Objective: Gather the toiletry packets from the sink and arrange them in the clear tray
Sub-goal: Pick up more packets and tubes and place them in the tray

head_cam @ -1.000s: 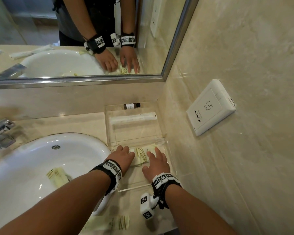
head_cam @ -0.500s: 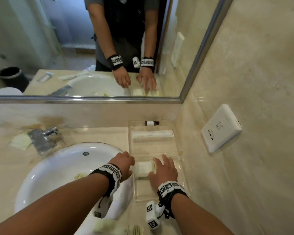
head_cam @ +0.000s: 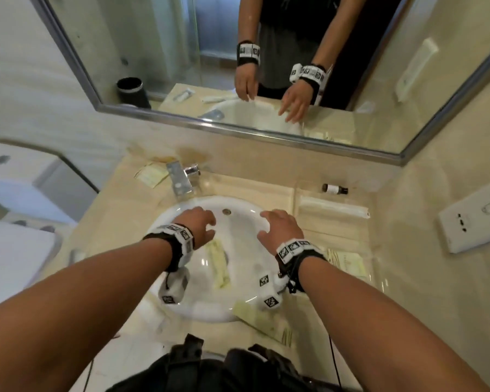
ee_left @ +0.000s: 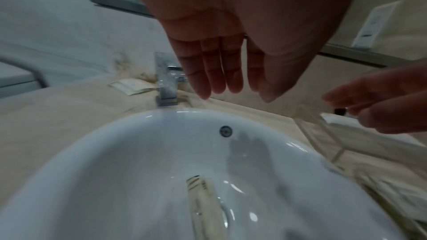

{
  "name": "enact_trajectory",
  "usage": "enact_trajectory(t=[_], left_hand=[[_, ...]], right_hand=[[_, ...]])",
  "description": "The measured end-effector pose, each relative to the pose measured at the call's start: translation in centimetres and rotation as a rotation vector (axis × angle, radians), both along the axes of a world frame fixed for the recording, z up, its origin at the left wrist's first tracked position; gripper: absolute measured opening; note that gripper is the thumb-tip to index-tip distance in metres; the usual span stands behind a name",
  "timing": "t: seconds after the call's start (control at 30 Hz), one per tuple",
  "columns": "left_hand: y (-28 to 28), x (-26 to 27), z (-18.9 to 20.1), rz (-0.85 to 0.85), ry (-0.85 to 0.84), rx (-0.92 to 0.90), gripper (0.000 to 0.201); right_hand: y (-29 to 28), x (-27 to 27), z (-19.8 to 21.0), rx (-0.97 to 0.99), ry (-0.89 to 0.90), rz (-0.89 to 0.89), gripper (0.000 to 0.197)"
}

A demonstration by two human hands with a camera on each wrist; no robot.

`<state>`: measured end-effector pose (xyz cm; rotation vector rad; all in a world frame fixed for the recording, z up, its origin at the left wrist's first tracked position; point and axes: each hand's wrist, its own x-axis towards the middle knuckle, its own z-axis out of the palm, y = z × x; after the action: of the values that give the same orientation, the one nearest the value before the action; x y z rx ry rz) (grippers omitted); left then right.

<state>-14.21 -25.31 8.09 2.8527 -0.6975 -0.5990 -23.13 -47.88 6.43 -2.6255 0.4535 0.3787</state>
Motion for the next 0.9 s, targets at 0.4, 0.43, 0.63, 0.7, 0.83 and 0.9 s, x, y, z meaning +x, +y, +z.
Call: enact_trajectory(t=[0.4,0.43,0.63,0.7,0.83,0.9], left_hand=[[15.0,3.5,-1.7,0.248,0.041,-0.001,0.035],[16.1,4.0,-1.8,0.263,0.039,-0.007,0.035],[22.5,7.5,-2.3,0.329,0.038,-0.019,0.036],[24.3,9.2,-2.1,0.349,0.034,-0.029,0.036],[27.7,12.8,-1.8,0.397,0.021,-0.027,0.036],[28.9,14.3,-2.0,0.417,0.021,-0.037,0.036]], right_hand=[[13.1,5.8,0.8,-0.014,0.086,0.241,0.054],[14.4,6.5,0.9,-0.012,0.081,0.273,0.053],[21.4,11.1,1.8,-0.032,0.052,0.386,0.053],[22.9,12.8,1.8,-0.043,0.054,0.399,0.054],[25.4,16.3,1.5,-0.061,0.088,0.415,0.055],[26.3,17.9,1.1,-0.061,0.104,0.412,0.055]])
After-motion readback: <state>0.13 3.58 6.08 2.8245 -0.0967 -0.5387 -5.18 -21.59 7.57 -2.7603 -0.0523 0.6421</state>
